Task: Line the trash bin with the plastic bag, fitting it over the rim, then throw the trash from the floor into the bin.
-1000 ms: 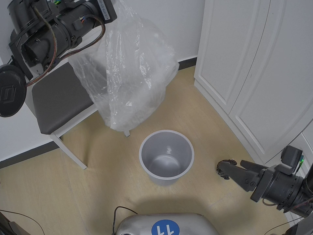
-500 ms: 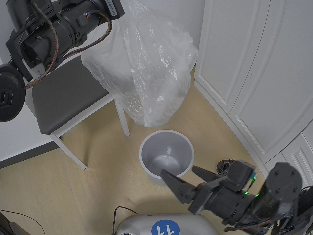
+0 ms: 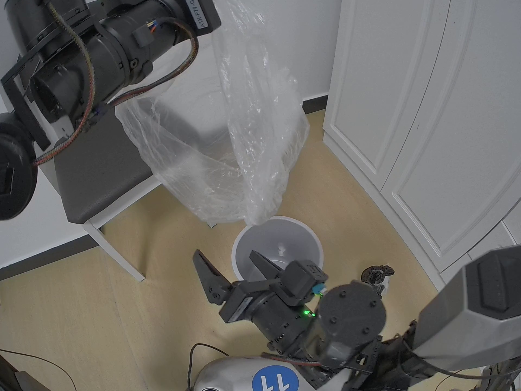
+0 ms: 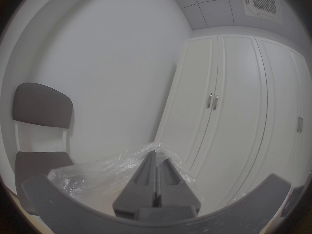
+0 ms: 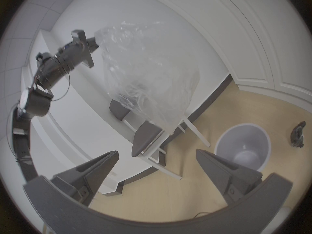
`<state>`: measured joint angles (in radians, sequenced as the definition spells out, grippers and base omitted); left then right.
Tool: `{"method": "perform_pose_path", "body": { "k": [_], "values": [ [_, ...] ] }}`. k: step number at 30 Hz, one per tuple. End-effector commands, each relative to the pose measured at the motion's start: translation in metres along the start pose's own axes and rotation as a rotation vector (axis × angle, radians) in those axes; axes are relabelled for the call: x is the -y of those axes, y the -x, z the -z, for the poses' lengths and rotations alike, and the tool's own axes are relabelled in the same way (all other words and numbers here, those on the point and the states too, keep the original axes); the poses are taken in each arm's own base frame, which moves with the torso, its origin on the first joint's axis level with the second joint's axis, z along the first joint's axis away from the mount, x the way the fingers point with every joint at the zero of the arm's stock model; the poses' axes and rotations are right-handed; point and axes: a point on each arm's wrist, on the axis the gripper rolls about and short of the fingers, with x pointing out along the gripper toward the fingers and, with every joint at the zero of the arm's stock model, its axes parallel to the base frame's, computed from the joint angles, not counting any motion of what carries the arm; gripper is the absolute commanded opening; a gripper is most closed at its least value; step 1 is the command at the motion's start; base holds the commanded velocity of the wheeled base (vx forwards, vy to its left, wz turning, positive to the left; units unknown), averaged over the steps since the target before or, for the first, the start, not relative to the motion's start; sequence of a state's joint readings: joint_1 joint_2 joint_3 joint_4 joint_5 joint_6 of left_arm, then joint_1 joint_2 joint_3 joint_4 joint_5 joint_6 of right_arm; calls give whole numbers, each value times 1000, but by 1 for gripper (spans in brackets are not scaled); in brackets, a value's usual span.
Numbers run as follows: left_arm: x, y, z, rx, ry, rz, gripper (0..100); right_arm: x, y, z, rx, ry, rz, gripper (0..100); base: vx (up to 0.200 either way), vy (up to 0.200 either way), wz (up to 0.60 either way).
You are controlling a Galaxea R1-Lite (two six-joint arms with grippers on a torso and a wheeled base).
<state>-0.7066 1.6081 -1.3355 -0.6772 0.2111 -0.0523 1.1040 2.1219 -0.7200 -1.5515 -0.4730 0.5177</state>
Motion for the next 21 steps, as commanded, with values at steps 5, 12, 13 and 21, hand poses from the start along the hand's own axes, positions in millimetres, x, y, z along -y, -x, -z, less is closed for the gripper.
{"method": "perform_pose_path", "body": {
  "k": [5,12,13,21],
  "values": [
    [8,23,-6,-11,17,28,0,37,-42,4,111,45,137,100,0,0,0],
    [1,46,-3,-46,8,11,0,59,-46,-83,325,1,193,100,0,0,0],
    [1,48,-3,-47,8,11,0,58,-42,-92,342,-4,190,100,0,0,0],
    [0,46,-6,-36,7,4,0,54,3,-65,149,44,174,100,0,0,0]
  ]
}}
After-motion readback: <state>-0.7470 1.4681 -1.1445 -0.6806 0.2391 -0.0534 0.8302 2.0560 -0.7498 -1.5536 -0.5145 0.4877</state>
